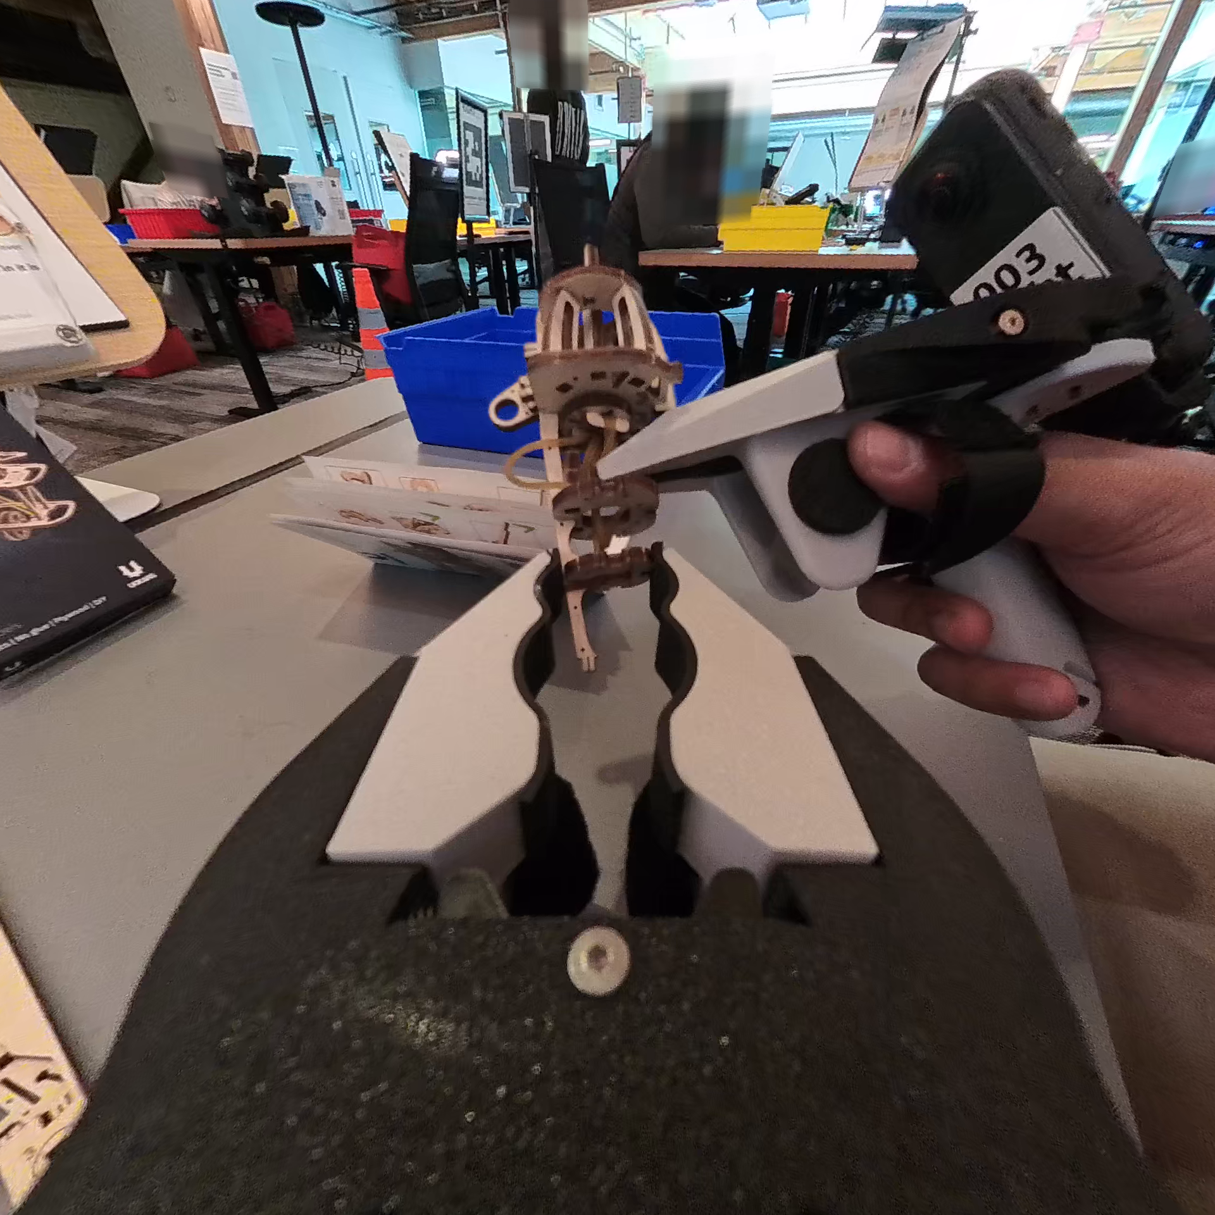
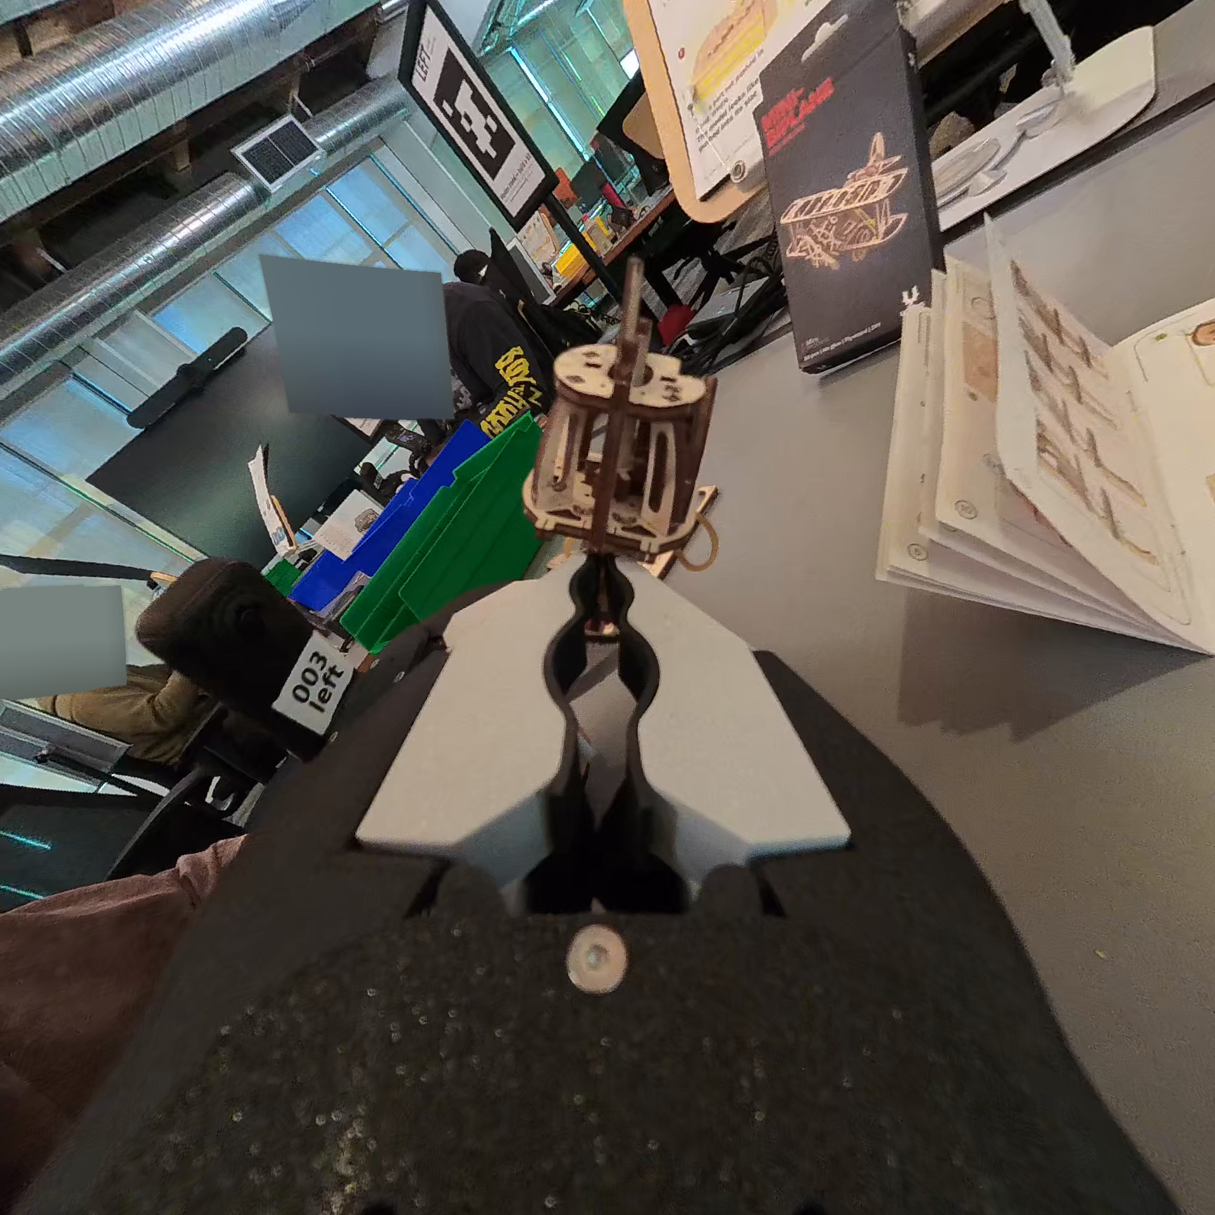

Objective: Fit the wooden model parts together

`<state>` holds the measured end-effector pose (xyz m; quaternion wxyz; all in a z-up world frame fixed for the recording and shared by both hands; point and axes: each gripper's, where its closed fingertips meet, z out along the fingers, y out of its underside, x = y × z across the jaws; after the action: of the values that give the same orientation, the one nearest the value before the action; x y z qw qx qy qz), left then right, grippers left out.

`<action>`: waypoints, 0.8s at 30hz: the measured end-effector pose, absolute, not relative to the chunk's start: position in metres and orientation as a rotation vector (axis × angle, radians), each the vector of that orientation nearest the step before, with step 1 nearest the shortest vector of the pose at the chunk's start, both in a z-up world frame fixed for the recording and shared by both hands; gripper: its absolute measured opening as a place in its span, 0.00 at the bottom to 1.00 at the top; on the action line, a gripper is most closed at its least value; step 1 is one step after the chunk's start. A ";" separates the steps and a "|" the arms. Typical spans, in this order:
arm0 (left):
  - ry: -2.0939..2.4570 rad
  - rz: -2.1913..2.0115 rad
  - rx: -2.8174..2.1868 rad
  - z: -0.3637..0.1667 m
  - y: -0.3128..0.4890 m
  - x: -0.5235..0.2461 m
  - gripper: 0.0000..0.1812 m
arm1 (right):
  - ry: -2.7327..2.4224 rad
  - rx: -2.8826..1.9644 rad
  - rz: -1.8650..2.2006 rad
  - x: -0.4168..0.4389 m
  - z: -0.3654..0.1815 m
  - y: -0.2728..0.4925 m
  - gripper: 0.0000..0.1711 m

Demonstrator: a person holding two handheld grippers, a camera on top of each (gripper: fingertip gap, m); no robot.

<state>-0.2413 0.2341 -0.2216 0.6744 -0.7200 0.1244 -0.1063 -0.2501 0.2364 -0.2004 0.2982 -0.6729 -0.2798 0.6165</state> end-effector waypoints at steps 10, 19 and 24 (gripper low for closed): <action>0.231 -0.353 -1.617 -0.219 0.233 -0.242 0.13 | -0.739 -1.739 1.692 -0.251 -0.202 0.235 0.00; 0.230 -0.399 -1.616 -0.219 0.233 -0.239 0.13 | -0.722 -1.671 1.831 -0.247 -0.196 0.234 0.01; 0.229 -0.394 -1.625 -0.220 0.233 -0.240 0.13 | -0.767 -1.655 1.815 -0.242 -0.194 0.232 0.03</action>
<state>-0.2405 0.2333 -0.2203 0.6645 -0.7196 0.1012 -0.1743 -0.2425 0.2322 -0.1938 0.2804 -0.6175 -0.2861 0.6769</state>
